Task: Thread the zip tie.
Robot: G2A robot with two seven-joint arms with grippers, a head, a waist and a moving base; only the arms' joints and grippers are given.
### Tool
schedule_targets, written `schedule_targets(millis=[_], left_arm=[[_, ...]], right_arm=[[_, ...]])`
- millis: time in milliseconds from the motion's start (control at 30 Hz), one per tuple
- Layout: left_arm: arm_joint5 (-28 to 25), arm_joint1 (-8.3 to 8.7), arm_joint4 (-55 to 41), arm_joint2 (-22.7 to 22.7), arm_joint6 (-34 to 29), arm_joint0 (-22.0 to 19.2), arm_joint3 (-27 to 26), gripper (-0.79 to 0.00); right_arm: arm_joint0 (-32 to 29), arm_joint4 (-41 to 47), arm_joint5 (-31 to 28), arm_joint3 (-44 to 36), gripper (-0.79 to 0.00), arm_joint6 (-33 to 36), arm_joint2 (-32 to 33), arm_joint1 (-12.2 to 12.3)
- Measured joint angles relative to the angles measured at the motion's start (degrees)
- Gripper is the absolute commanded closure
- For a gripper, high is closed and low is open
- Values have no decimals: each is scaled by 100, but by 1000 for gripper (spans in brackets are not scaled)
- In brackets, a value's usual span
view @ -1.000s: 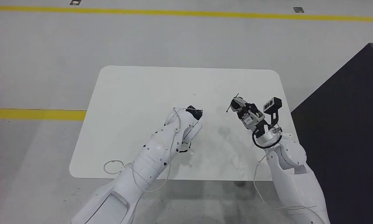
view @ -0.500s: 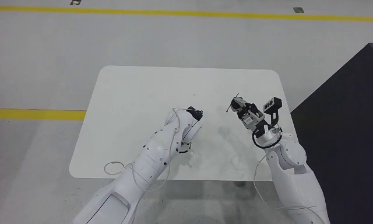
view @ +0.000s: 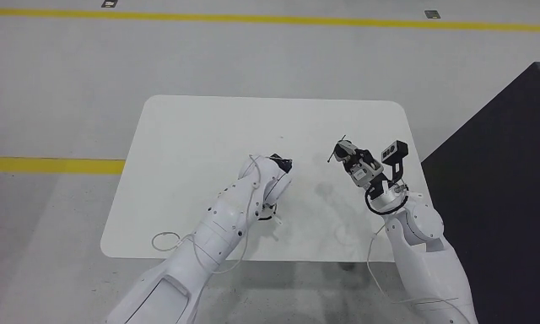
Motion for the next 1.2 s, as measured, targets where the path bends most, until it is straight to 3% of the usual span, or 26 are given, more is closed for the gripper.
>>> schedule_targets(millis=[267,900,1200], left_arm=[[28,21,149,-72,-198,81,-403,0],[-16,364,858,-884,-510,1007,-2342,0],[110,396,1349,-956,-509,1052,-2496,0]], right_arm=[[0,0,0,0,0,0,0,0],[0,0,0,0,0,0,0,0],[0,0,0,0,0,0,0,0]])
